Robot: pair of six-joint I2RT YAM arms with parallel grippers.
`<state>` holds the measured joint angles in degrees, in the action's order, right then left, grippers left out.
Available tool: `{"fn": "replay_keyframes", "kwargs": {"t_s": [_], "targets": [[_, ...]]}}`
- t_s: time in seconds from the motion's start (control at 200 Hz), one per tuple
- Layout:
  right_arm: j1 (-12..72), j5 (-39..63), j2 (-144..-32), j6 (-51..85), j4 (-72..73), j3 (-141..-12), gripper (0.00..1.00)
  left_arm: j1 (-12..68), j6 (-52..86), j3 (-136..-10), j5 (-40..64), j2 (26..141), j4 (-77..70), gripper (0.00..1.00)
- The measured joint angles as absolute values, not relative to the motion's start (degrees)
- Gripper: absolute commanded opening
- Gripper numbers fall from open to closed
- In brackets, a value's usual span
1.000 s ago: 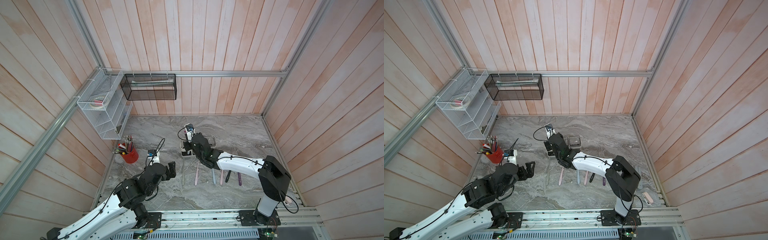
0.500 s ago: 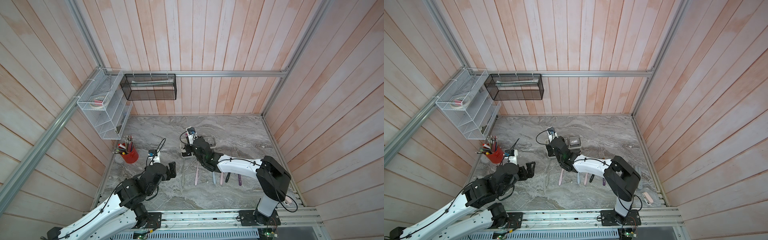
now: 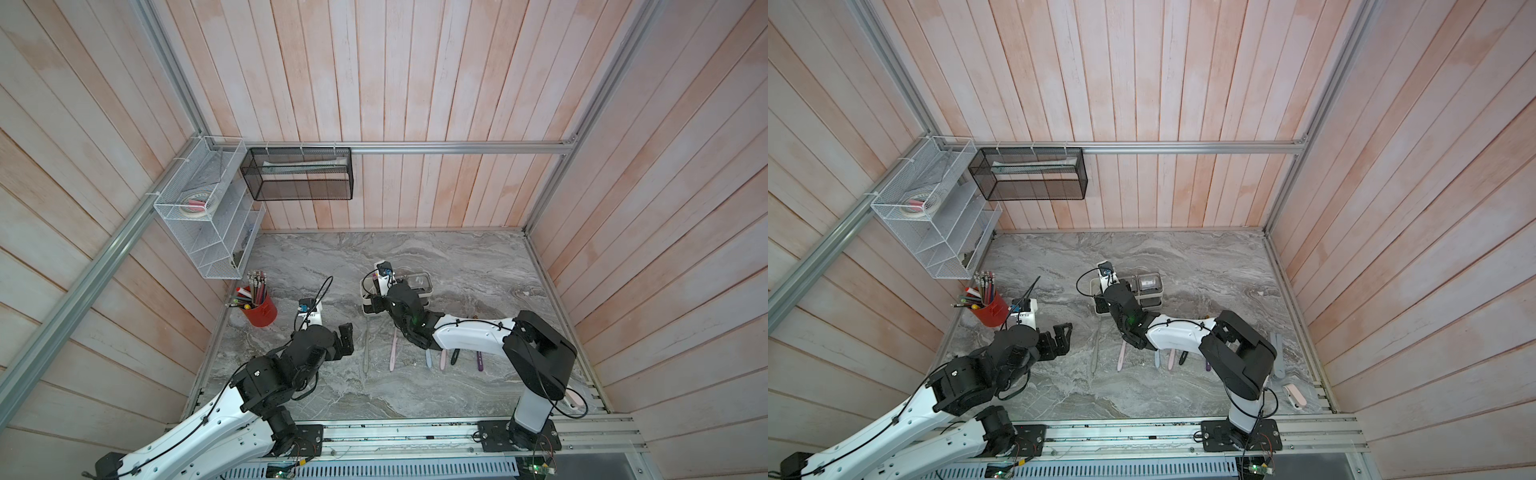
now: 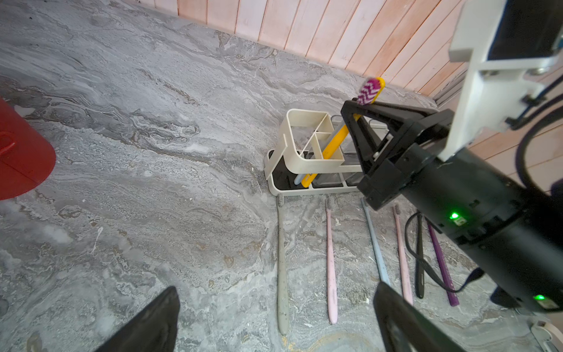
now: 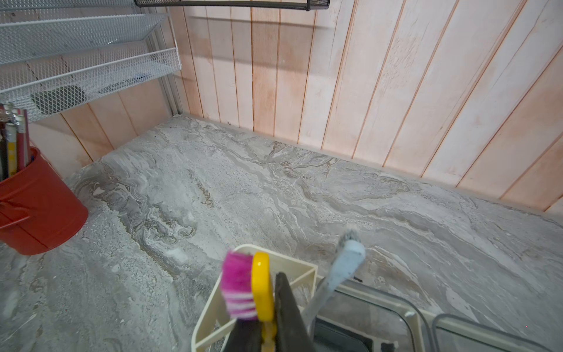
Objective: Place the toothbrush into the toothbrush holder
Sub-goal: Place the toothbrush in the toothbrush holder.
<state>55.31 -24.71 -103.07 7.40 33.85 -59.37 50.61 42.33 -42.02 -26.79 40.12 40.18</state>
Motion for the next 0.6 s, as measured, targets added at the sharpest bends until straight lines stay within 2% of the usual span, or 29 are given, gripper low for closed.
{"fn": "replay_keyframes", "kwargs": {"t_s": [0.6], "targets": [[52.88, -21.93, -105.14, 9.72, 39.99, -56.07, 0.0, 50.61, 41.56, -41.67, -25.93, 40.12, 39.59, 1.0]]}}
